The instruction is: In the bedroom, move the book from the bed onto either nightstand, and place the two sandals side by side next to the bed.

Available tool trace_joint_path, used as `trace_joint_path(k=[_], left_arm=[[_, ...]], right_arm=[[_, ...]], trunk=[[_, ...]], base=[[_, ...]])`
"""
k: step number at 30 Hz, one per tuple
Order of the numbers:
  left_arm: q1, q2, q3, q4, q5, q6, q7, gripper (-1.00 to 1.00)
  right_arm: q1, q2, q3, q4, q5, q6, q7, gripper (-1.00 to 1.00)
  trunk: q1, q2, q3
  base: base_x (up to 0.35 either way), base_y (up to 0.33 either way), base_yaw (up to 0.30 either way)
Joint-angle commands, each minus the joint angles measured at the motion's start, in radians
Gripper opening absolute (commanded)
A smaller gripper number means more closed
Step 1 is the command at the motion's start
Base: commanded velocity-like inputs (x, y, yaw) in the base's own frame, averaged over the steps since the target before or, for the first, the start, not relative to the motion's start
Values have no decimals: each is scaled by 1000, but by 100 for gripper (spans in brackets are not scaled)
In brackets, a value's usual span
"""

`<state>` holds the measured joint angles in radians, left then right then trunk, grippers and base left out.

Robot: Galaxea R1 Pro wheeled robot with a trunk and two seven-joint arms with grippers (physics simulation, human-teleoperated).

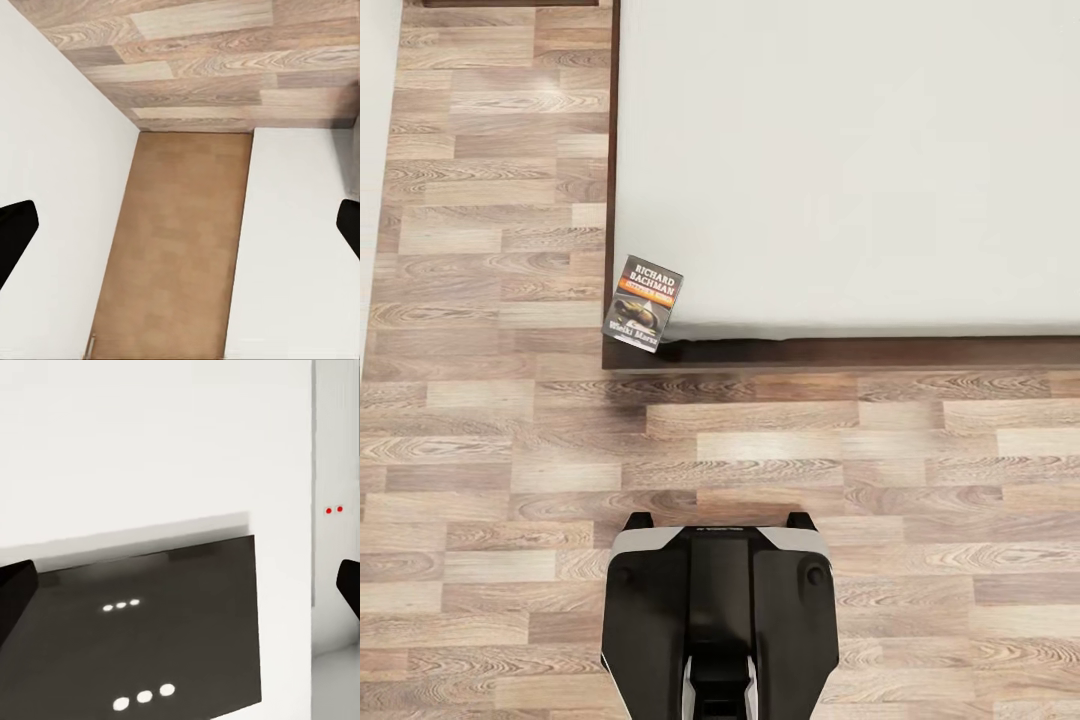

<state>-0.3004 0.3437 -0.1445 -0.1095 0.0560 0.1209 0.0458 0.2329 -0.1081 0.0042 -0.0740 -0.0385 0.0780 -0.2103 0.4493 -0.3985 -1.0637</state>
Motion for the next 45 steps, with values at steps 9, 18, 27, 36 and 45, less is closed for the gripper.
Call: trace_joint_path(k=[9, 18, 27, 36, 45], left_arm=[[47, 10, -9, -1, 5, 5, 7, 100], [81, 34, -9, 20, 5, 5, 13, 100], [97, 48, -9, 26, 3, 7, 22, 100], [100, 49, -10, 26, 3, 8, 33, 100], [101, 50, -9, 27, 2, 8, 41, 100]], right_arm=[[-5, -29, 0, -85, -4, -14, -59, 100], [-61, -37, 0, -121, -4, -17, -149, 100], [-135, -35, 7, -136, 4, -25, -171, 100], [-182, -38, 4, -190, -6, -106, -158, 100], [-258, -80, -41, -203, -11, -141, -5, 100]], trunk=[[1, -2, -1], [1, -2, -1], [1, -2, -1], [1, -2, -1], [1, -2, -1]], base=[[0, 0, 0], [0, 0, 0], [0, 0, 0], [0, 0, 0], [0, 0, 0]])
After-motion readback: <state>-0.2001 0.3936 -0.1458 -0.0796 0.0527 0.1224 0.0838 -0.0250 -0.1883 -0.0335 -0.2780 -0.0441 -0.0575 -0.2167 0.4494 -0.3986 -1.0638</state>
